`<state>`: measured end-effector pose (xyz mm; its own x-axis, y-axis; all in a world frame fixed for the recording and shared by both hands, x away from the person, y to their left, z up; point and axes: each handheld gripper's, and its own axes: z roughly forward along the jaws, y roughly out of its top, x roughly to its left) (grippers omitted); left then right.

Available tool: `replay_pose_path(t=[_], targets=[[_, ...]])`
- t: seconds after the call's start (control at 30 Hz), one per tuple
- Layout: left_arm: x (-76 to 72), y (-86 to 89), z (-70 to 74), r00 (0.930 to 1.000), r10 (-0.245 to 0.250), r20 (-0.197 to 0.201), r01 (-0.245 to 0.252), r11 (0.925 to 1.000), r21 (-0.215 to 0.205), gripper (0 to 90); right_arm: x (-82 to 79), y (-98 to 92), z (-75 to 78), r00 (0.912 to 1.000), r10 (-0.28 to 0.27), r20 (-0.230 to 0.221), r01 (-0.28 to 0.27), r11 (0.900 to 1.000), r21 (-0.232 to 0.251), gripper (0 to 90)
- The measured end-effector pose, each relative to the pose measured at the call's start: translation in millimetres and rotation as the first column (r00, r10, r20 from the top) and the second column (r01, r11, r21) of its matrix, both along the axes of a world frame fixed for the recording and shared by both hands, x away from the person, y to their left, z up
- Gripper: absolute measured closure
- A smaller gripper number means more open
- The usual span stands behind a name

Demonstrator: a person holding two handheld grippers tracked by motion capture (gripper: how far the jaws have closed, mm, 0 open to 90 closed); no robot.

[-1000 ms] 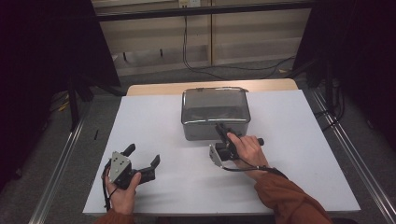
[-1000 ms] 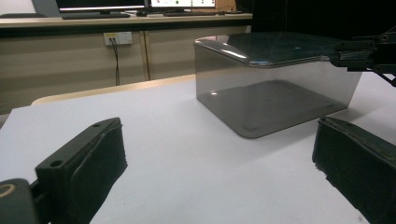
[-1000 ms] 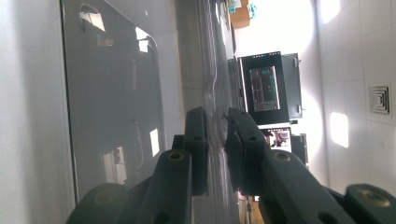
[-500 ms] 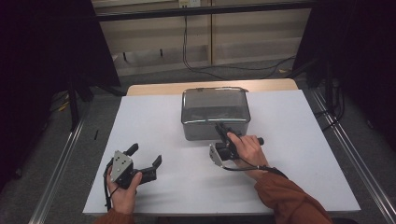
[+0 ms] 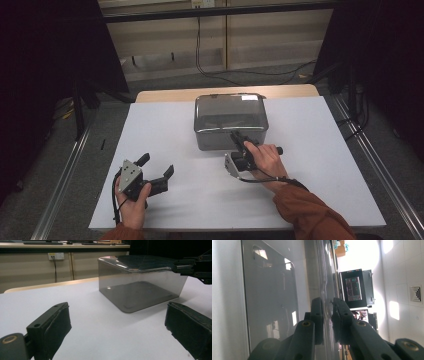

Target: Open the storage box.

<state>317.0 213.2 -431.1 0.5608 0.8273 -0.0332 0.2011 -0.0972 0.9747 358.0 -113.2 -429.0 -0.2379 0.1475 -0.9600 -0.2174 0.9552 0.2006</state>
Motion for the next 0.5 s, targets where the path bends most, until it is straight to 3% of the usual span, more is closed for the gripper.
replay_pose_path(t=[0.17,0.3,0.43,0.5], targets=[[0.4,-3.3,3.1,0.9996,-0.028,0.008,0.028,0.9996,0.006,5.2,0.3,-0.8,3.0,1.0000,0.003,0.004,-0.003,1.000,0.009,79.8],[2.0,-8.0,5.9,0.9995,-0.022,0.024,0.021,0.9994,0.029,4.9,0.5,-1.4,4.7,1.0000,0.002,0.005,-0.002,1.000,0.012,79.9],[6.7,-11.0,7.6,0.9977,-0.068,0.004,0.067,0.9975,0.020,6.8,0.8,-0.5,7.6,1.0000,0.002,0.007,-0.002,1.000,0.022,80.2],[8.6,-12.8,7.6,0.9971,-0.076,0.005,0.076,0.9964,0.037,6.7,1.2,-0.6,9.8,0.9999,0.003,0.011,-0.003,1.000,0.019,80.3]])
